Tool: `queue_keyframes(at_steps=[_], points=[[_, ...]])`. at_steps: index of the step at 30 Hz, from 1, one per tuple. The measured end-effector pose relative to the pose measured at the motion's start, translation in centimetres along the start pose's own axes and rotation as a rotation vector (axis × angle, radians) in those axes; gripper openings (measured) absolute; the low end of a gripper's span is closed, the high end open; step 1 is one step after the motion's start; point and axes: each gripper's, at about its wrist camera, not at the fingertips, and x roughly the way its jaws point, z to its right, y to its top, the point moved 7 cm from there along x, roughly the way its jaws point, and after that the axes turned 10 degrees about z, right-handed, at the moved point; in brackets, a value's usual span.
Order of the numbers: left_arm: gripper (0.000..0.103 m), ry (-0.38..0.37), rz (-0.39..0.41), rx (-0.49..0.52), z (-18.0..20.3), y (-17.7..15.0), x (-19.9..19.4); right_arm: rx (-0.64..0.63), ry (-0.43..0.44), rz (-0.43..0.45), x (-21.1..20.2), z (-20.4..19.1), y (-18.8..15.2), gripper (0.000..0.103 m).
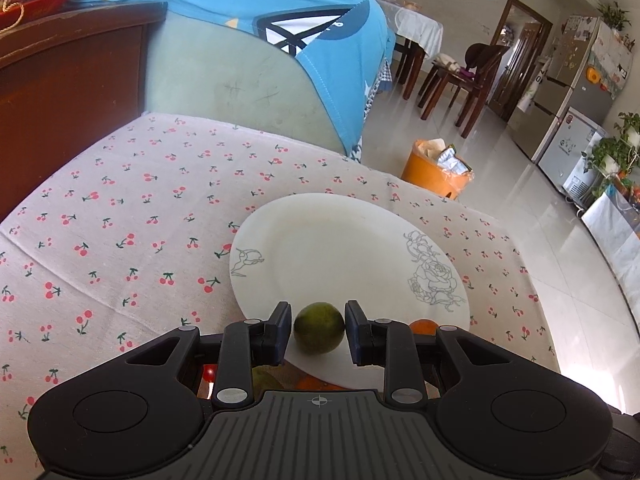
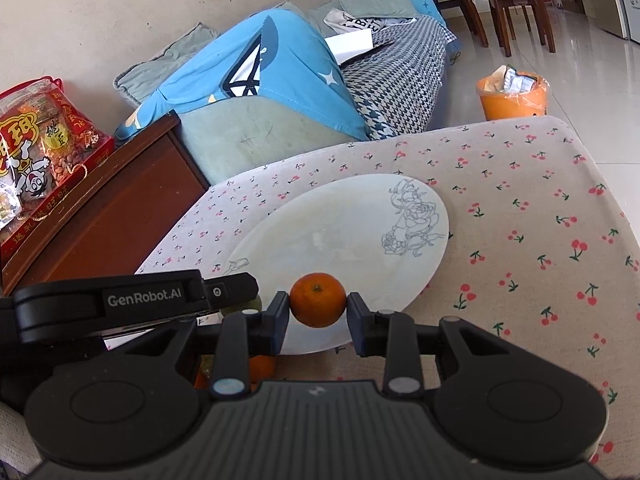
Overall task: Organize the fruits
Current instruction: 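Carry both fruits over the white plate and open both grippers to release them, then withdraw both open grippers from the plate back toward the fruit pile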
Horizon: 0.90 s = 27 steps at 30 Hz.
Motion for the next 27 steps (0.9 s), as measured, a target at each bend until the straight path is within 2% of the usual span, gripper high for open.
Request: queue_keyframes(at_steps=[9, 12, 15, 27], points=[[0.029, 0.013, 0.010, -0.015, -0.3, 0.3, -0.4, 0.012, 0.004, 0.007, -0.2, -0.1, 0.1, 0.034], [0.033, 0.017, 0.009, -0.029, -0.5, 0.4, -0.9, 0.010, 0.008, 0.007, -0.4, -0.2, 0.2, 0.034], [0.034, 0.027, 0.005, -0.024, -0.7, 0.4, -1.3, -0.003, 0.012, 0.005, -0.7, -0.5, 0.2, 0.034], [0.034, 0.060, 0.032, -0.016, -2.1, 0.2, -4.7, -0.061, 0.026, -0.029, -2.9, -1.7, -1.0, 0.035]])
